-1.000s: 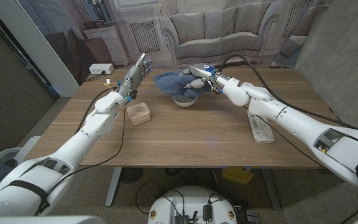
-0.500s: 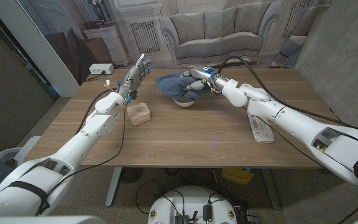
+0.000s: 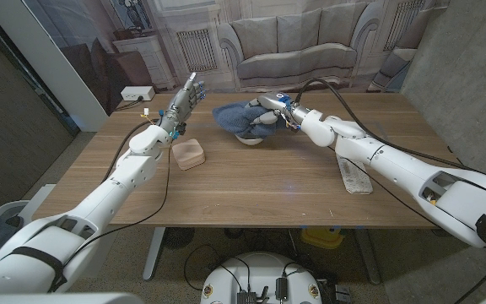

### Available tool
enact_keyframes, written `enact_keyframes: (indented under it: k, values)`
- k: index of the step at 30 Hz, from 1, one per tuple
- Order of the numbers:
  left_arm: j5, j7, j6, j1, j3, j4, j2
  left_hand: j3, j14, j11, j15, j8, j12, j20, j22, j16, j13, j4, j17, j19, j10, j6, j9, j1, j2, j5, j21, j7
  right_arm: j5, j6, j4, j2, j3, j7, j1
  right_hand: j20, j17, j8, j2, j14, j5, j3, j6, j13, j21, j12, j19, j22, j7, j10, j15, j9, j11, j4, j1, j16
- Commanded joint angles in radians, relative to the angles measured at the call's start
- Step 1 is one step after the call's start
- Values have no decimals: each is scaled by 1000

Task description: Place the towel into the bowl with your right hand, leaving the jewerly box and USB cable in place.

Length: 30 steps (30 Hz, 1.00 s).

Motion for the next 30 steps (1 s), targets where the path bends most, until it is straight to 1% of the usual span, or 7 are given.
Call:
enact_keyframes:
  k: [1,11,15,18,22,27,30]
  values:
    - [6,7,15,-2,3,-9,7,-7,6,3,3,-1,-4,5,5,8,0,3,2,-1,4,6,3,8,6,-1,8,-2,12,5,42,11,-18,-6,10,-110,1,2,115,0,6,-2,5,5,7,0,-7,4,2,0,-107,4,-4,5,109,-4]
    - [6,1,19,-8,5,-2,7,-7,6,5,4,-1,-4,6,5,8,0,3,2,-2,4,6,3,9,7,-1,8,-1,20,-1,67,21,-29,-1,21,-109,-1,-2,105,-15,4,-10,-2,6,4,-5,-18,2,4,-8,-105,4,1,10,95,-10]
    - [6,-1,18,-12,5,5,5,-8,5,-2,4,-1,-4,6,5,7,0,3,2,-1,5,7,3,10,7,-2,8,-1,24,-2,74,23,-32,-5,23,-109,-1,-2,104,-19,4,-12,-3,6,3,-6,-23,1,5,-10,-105,4,1,11,92,-12]
    - [3,-7,19,-18,6,16,0,-8,6,1,4,0,-4,6,5,8,0,3,2,-2,5,8,3,10,7,-2,8,0,29,1,82,24,-33,-10,24,-109,-1,-3,103,-22,4,-14,-4,6,2,-7,-27,1,4,-12,-104,4,1,12,89,-13]
    - [3,-15,22,-26,10,30,-4,-9,6,5,4,0,-4,6,5,8,0,3,2,-2,5,8,3,11,7,-2,8,0,31,-16,70,19,-33,1,22,-109,-2,-3,98,-31,3,-19,-5,6,1,-8,-32,0,4,-15,-102,4,3,16,80,-16]
    - [3,-23,20,-35,13,45,-10,-9,6,3,5,0,-4,6,5,8,0,3,2,-2,6,8,3,11,8,-2,8,0,33,-32,52,12,-29,5,15,-108,-4,-9,84,-60,4,-35,-20,7,-7,-14,-54,-4,6,-30,-98,3,6,27,52,-22]
    - [2,-27,21,-39,14,49,-13,-9,6,1,4,0,-4,5,5,8,0,2,2,-2,5,8,3,11,8,-2,8,1,32,-36,42,7,-28,3,11,-108,-4,-10,80,-72,6,-40,-25,7,-11,-16,-63,-6,5,-36,-99,3,4,29,43,-24]
